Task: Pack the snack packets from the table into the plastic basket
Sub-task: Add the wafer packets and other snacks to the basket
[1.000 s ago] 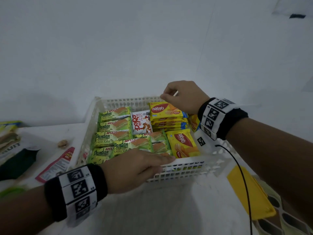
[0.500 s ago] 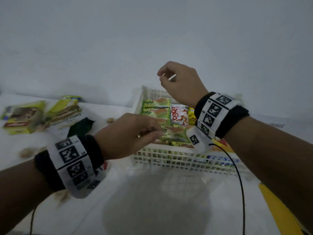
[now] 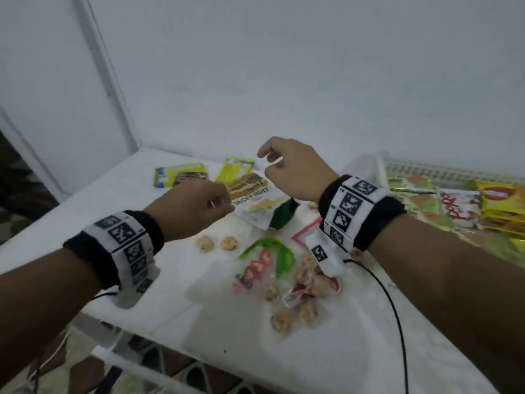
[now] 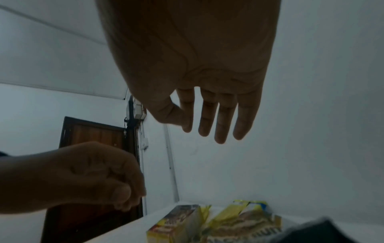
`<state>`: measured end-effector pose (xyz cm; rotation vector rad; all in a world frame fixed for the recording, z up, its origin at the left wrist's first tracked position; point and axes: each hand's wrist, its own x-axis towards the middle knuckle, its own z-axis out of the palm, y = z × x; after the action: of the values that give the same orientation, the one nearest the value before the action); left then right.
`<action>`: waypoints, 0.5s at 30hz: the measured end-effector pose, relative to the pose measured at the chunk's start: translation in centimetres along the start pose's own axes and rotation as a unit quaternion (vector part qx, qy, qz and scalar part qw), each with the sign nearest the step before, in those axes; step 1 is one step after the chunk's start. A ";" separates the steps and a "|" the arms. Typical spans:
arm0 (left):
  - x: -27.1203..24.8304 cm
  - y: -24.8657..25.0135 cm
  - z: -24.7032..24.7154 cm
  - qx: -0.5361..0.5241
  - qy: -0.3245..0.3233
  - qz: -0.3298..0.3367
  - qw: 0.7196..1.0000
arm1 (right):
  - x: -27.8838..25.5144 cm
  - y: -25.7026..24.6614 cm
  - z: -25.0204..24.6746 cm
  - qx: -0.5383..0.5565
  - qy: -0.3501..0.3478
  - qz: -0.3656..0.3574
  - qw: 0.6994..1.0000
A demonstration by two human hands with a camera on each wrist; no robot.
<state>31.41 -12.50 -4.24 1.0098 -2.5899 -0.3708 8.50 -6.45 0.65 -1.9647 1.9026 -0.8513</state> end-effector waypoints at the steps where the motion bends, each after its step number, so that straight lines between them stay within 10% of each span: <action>1: -0.1 -2.1 -0.3 0.004 0.000 -0.007 1.000 | 1.0 -0.6 1.8 -0.021 -0.021 0.006 1.000; 15: 6.3 -15.4 0.8 0.085 -0.133 -0.140 0.977 | 12.8 0.9 14.0 -0.274 -0.267 0.086 0.920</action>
<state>35.98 -27.73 -9.12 1.4861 -2.7547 -0.3799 15.41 -21.79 -8.10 -1.9766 2.0406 0.2965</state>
